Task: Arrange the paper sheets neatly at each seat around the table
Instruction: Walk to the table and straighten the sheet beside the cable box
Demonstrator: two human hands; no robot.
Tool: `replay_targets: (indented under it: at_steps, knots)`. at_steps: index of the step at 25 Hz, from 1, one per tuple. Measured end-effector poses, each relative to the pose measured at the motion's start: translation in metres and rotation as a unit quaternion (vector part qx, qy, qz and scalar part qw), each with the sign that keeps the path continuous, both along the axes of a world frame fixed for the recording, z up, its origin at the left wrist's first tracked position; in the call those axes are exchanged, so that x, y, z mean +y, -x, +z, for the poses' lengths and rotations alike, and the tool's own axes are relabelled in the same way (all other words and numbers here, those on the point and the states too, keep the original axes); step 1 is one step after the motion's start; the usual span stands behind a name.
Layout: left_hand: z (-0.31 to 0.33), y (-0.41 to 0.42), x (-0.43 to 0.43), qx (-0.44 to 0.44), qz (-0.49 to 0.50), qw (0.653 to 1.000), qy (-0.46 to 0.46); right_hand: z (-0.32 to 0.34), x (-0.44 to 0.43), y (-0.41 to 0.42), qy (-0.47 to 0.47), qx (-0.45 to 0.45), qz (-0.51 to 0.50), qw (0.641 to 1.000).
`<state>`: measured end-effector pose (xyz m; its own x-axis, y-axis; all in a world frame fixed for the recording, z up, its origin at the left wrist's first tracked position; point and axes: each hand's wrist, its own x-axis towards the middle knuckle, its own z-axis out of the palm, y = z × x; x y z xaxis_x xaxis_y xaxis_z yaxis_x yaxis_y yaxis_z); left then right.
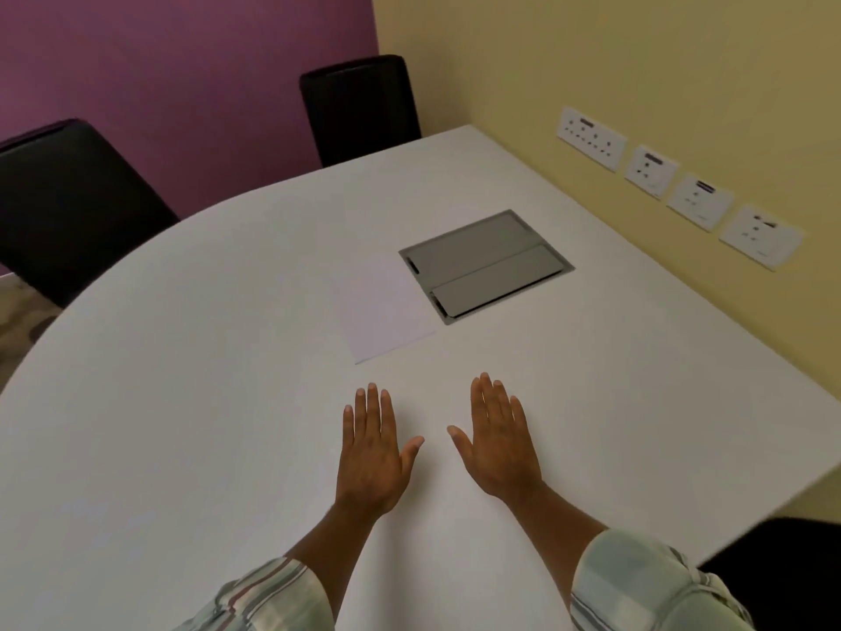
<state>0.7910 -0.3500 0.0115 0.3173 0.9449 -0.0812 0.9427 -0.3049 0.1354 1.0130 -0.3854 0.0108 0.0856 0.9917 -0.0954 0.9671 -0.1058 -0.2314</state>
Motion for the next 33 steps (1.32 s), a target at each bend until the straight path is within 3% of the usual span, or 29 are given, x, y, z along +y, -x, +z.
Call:
replay_targets:
  at_steps: [11, 17, 23, 25, 33]
  knots:
    - [-0.017, 0.025, 0.113, -0.01, 0.108, 0.994, 0.028, -0.025, 0.161, 0.031, 0.033, 0.002, 0.108, 0.994]
    - [-0.035, 0.04, 0.194, -0.184, 0.233, 0.951, 0.085, -0.039, 0.249, 0.046, 0.059, 0.04, 0.08, 0.994]
    - [-0.066, 0.044, 0.258, -0.225, 0.251, 0.935, 0.113, -0.073, 0.313, 0.07, 0.111, 0.007, 0.132, 0.985]
    - [-0.074, 0.04, 0.272, -0.28, 0.29, 0.908, 0.118, -0.086, 0.324, 0.074, 0.127, -0.001, 0.134, 0.983]
    - [-0.078, 0.013, 0.305, -0.446, 0.507, 0.729, 0.117, -0.121, 0.332, 0.085, 0.147, -0.044, 0.097, 0.983]
